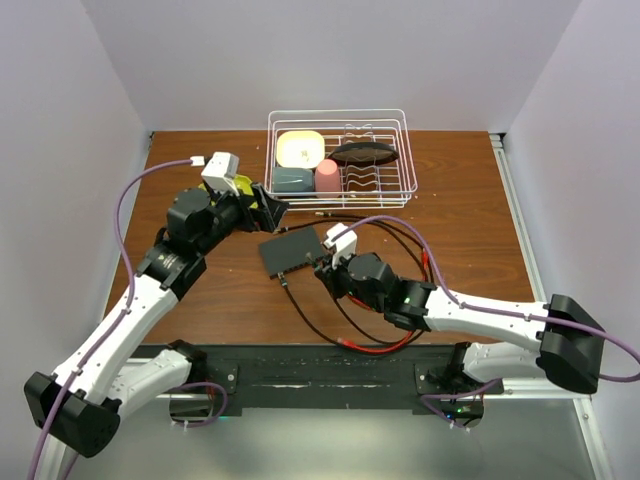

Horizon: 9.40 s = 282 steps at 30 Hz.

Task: Insert the plug into the switch port

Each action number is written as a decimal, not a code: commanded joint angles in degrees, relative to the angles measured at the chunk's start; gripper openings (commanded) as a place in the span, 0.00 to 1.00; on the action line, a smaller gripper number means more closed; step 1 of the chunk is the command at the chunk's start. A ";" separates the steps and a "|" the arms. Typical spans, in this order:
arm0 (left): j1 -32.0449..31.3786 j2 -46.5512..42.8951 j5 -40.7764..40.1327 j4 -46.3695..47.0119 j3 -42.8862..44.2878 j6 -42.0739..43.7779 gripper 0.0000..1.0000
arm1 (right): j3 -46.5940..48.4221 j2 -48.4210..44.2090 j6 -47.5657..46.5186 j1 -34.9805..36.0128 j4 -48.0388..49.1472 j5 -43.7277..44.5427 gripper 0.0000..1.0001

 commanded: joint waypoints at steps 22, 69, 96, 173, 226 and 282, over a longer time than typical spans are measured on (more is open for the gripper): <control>3.48 21.37 -2.06 4.58 -0.37 2.88 1.00 | -6.65 3.28 10.19 1.70 8.10 -0.83 0.00; 6.47 43.87 15.16 29.18 -10.03 6.49 0.72 | 6.18 24.98 17.31 1.70 -4.73 -4.25 0.00; 6.47 37.28 14.54 27.34 -14.70 2.88 0.70 | 15.41 32.63 21.35 2.32 -16.33 -4.52 0.00; 6.47 37.80 16.65 26.64 -14.08 5.52 0.72 | 18.14 35.80 31.20 1.18 -25.83 0.76 0.00; 6.47 37.98 20.26 26.03 -13.91 9.30 0.83 | 24.11 41.16 31.29 -3.30 -25.57 -2.14 0.00; 6.47 42.46 20.69 24.18 -12.15 10.09 0.61 | 24.55 38.08 30.67 -0.76 -15.72 -1.62 0.00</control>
